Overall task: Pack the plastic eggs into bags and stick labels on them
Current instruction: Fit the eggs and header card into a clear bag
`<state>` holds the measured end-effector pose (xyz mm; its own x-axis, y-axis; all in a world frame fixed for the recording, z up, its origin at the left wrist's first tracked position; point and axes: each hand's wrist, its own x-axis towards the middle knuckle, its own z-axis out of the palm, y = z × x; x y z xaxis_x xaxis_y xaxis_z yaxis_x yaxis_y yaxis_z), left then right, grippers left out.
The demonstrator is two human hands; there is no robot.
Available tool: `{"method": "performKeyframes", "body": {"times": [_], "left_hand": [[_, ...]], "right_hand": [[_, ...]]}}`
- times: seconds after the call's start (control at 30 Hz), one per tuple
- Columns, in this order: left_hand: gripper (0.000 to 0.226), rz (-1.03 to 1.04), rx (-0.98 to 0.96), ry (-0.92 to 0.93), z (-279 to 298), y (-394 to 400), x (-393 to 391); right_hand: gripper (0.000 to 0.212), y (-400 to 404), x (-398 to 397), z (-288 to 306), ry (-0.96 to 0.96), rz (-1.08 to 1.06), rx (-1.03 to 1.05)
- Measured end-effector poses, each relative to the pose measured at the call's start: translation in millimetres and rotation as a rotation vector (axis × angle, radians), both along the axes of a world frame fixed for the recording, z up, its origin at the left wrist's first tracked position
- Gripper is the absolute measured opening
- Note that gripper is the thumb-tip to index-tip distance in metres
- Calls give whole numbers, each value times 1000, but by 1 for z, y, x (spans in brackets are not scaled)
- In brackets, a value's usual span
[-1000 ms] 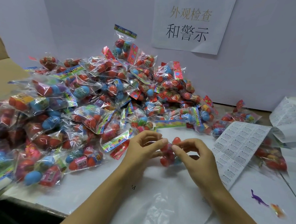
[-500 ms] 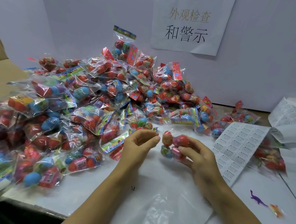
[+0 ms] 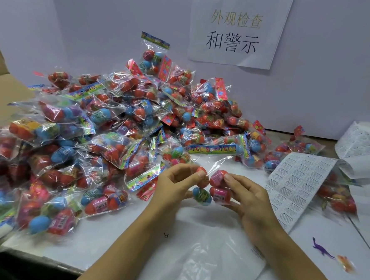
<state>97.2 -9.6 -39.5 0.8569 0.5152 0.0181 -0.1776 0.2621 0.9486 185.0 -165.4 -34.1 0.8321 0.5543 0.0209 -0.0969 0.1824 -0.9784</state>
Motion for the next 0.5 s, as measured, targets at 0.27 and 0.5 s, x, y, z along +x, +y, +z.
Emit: {"method": "performKeyframes", "body": {"times": [0.27, 0.5], "left_hand": [[13, 10, -17, 6, 3, -1, -1], [5, 9, 17, 4, -3, 1, 2]], "right_hand": [[26, 0, -1, 3, 13, 2, -16], [30, 0, -2, 2, 26, -10, -7]]}}
